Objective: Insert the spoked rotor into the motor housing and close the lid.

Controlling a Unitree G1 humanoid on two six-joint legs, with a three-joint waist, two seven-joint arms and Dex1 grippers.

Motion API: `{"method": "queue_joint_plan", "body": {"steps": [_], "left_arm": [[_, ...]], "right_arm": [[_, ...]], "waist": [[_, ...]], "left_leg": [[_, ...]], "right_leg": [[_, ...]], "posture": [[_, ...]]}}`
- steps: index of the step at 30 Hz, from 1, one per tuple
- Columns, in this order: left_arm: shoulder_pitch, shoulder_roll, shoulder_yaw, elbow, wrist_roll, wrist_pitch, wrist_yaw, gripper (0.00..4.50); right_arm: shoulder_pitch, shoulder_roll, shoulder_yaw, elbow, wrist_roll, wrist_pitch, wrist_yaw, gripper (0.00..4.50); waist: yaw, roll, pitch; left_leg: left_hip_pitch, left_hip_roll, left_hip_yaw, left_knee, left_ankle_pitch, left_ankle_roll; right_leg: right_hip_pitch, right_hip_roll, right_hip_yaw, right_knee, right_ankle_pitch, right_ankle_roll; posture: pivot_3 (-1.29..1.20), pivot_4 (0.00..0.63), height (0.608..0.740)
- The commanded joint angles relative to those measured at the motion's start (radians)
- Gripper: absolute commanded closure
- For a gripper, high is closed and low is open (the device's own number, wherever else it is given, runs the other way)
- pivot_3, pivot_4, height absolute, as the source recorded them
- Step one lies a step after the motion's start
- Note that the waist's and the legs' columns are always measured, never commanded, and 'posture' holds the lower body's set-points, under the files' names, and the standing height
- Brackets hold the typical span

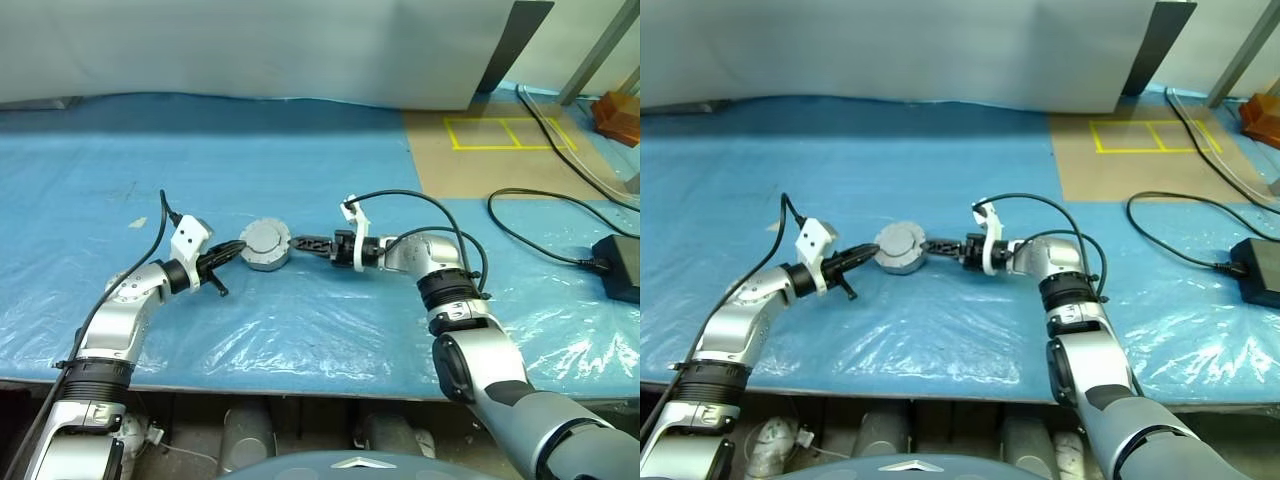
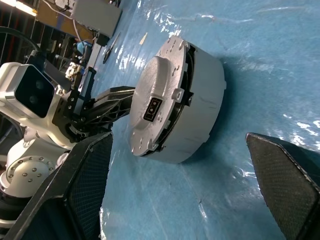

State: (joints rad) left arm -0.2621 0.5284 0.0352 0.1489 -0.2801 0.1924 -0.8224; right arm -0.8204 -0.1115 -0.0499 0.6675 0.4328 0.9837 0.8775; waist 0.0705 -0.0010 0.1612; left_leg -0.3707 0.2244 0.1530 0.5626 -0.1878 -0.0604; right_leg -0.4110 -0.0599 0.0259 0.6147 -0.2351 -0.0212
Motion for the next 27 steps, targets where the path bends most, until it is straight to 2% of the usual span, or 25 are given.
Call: {"method": "queue_joint_plan", "body": {"steps": [1, 4, 9, 17, 20, 27], "left_arm": [[0.019, -0.006, -0.025, 0.014, 0.025, 0.008, 0.001, 4.50], [0.021, -0.007, -0.026, 0.012, 0.025, 0.006, 0.001, 4.50], [0.023, 0.002, -0.021, 0.018, 0.027, 0.003, -0.005, 4.50], [0.024, 0.010, -0.020, 0.015, 0.026, 0.007, -0.014, 4.50], [0.022, 0.012, -0.024, 0.016, 0.028, 0.009, -0.017, 4.50], [0.016, 0.012, -0.028, 0.021, 0.031, 0.011, -0.022, 4.50]], "right_arm": [[-0.002, 0.020, 0.005, 0.031, 0.000, 0.000, -0.016, 0.05], [-0.002, 0.039, 0.017, 0.050, -0.021, -0.045, -0.032, 0.05], [-0.030, 0.074, -0.052, 0.108, 0.015, -0.071, -0.059, 0.05], [-0.036, 0.114, -0.076, 0.103, 0.038, -0.049, -0.052, 0.05], [-0.041, 0.104, -0.079, 0.111, 0.032, -0.059, -0.052, 0.69], [-0.017, 0.107, -0.073, 0.079, 0.039, -0.069, -0.038, 3.09]], "waist": [[0.000, 0.000, 0.000], [0.000, 0.000, 0.000], [-0.001, 0.000, 0.000], [-0.001, 0.000, 0.000], [0.000, 0.000, 0.000], [0.001, 0.000, 0.000]], "left_leg": [[0.000, 0.000, 0.000, 0.000, 0.000, 0.000], [0.001, 0.000, 0.000, 0.000, 0.000, 0.000], [0.002, 0.000, 0.001, 0.000, 0.000, 0.000], [0.001, 0.000, 0.001, -0.001, 0.000, 0.000], [0.001, 0.000, 0.001, -0.001, 0.000, 0.000], [-0.001, 0.000, 0.001, -0.003, 0.000, 0.000]], "right_leg": [[0.000, 0.000, 0.000, 0.000, 0.000, 0.000], [0.001, 0.000, 0.000, 0.000, 0.000, 0.000], [0.001, 0.000, 0.001, 0.000, 0.000, 0.000], [0.000, 0.000, 0.001, -0.001, 0.000, 0.000], [0.000, 0.000, 0.000, -0.001, 0.000, 0.000], [0.000, 0.000, 0.000, -0.004, 0.000, 0.000]], "posture": [[0.00, 0.150, 0.740], [0.00, 0.150, 0.740], [0.00, 0.150, 0.740], [0.00, 0.150, 0.740], [0.00, 0.150, 0.740], [0.00, 0.150, 0.740]]}}
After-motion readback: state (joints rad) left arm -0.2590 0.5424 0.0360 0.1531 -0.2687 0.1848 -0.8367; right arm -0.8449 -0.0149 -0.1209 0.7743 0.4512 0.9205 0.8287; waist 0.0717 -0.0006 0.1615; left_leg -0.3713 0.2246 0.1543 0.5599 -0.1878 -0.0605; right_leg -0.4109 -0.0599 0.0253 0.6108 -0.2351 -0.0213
